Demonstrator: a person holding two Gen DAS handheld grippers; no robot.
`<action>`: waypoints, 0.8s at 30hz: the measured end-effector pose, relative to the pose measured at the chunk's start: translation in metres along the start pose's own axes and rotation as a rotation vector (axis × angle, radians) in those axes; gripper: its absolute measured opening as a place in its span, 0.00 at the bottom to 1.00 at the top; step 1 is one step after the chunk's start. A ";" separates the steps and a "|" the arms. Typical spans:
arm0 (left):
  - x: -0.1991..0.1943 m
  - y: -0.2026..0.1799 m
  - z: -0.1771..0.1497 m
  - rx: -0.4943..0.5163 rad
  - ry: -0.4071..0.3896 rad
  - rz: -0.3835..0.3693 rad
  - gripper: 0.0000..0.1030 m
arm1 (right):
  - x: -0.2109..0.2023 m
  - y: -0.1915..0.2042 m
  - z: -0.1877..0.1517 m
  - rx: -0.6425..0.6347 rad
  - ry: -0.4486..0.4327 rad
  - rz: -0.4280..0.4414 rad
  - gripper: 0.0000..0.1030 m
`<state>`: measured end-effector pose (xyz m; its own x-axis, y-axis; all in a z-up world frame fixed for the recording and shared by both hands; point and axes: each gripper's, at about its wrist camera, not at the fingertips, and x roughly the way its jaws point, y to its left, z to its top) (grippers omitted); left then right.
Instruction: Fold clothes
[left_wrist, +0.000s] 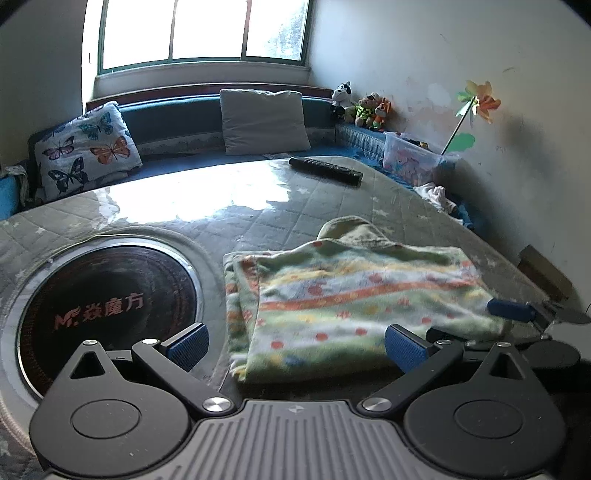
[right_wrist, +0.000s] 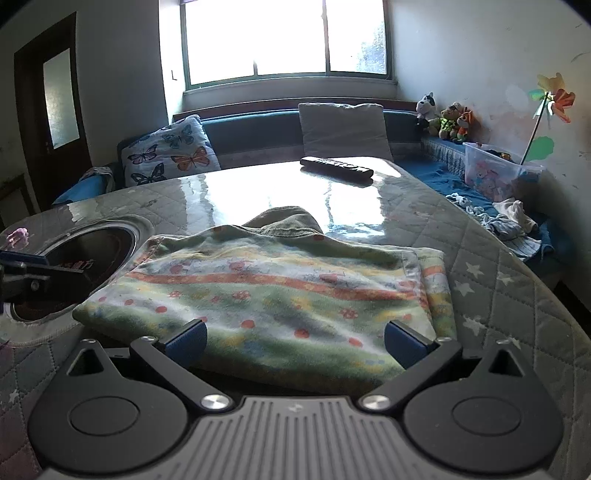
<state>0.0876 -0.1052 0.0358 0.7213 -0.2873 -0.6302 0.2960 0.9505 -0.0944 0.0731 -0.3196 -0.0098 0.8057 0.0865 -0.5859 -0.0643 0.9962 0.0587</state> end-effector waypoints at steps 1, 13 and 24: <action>-0.001 0.000 -0.003 0.004 0.000 0.004 1.00 | -0.001 0.001 -0.001 0.002 0.000 -0.007 1.00; -0.021 0.010 -0.027 0.020 0.005 0.015 1.00 | -0.021 0.021 -0.011 0.020 -0.010 -0.028 1.00; -0.035 0.015 -0.047 0.017 0.004 0.021 1.00 | -0.037 0.039 -0.022 0.011 -0.020 -0.037 1.00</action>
<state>0.0376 -0.0754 0.0204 0.7248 -0.2668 -0.6352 0.2918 0.9541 -0.0677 0.0281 -0.2838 -0.0035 0.8188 0.0491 -0.5720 -0.0279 0.9986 0.0458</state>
